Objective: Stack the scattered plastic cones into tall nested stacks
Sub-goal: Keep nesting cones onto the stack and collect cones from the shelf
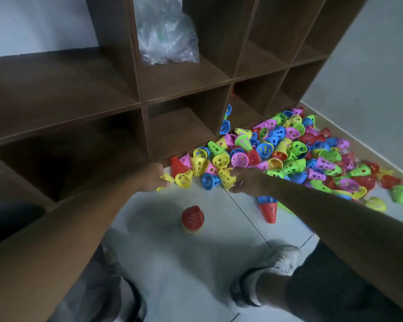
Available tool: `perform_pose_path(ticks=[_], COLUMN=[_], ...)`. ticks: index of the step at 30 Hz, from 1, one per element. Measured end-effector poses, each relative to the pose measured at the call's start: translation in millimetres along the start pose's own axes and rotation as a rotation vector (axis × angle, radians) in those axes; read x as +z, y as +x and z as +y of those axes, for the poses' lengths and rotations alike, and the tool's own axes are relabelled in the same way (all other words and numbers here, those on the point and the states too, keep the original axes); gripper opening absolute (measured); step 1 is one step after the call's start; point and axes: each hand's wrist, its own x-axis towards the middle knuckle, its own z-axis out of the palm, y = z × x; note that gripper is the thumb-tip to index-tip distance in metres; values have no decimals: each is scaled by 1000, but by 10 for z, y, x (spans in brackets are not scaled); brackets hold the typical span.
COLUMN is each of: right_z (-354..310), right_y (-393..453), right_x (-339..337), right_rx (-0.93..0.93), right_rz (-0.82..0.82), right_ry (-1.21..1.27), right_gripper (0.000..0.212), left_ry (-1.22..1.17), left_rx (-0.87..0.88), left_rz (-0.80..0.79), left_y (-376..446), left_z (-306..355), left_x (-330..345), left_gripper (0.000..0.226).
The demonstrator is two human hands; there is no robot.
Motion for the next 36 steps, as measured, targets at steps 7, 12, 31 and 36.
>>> perform_pose_path(ticks=[7,12,31,36], right_z=[422,335,807,828], right_y=[276,480,1347,1425], right_x=[578,397,575,580], right_rx=[214,181,308,300], right_rz=[134,107,70,5], right_ry=[292,281,218,205], right_gripper=[59,62,57,64], left_ry=[-49,7,92,215], left_rx=[-51,-70,-83,-70], left_rz=[-8,43,-47,-114], left_y=[288,310,1278,1402], left_z=[13,-89,-583,-549], left_x=[176,210,641,564], left_gripper=[42,50,64,46])
